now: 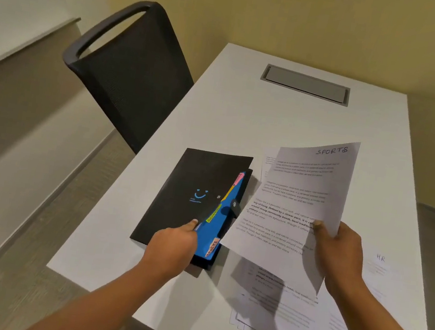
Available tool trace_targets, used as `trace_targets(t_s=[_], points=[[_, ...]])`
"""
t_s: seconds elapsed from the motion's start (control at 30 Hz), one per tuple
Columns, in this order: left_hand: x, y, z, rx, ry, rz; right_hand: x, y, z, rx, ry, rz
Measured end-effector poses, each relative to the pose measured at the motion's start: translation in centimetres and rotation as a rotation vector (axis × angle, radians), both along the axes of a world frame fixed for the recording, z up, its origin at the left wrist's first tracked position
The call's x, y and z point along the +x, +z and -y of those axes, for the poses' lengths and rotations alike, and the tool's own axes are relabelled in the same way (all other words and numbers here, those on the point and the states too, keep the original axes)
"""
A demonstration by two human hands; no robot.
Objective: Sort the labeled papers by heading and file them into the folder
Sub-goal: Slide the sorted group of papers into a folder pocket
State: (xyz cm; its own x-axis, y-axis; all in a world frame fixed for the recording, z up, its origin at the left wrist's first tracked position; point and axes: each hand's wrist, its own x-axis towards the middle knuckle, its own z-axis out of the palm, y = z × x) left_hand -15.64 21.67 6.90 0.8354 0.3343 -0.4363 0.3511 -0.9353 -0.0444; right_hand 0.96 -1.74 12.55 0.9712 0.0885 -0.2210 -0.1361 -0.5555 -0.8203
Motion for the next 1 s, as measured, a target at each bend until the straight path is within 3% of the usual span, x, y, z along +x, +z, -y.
trace_targets(t_s=[0.47,0.77,1.0], points=[[-1.9,0.1,1.7,-0.214,0.215,0.485,0.5,0.1,-5.4,-0.052,0.167,-0.054],[-1.2,-0.7,1.7,-0.158,0.132,0.543,-0.8,-0.3,-8.0,-0.105,0.353,-0.151],[-0.7,0.2,2.3,-0.177,0.219,0.514,-0.9,-0.4,-9.7,-0.159,0.49,-0.244]])
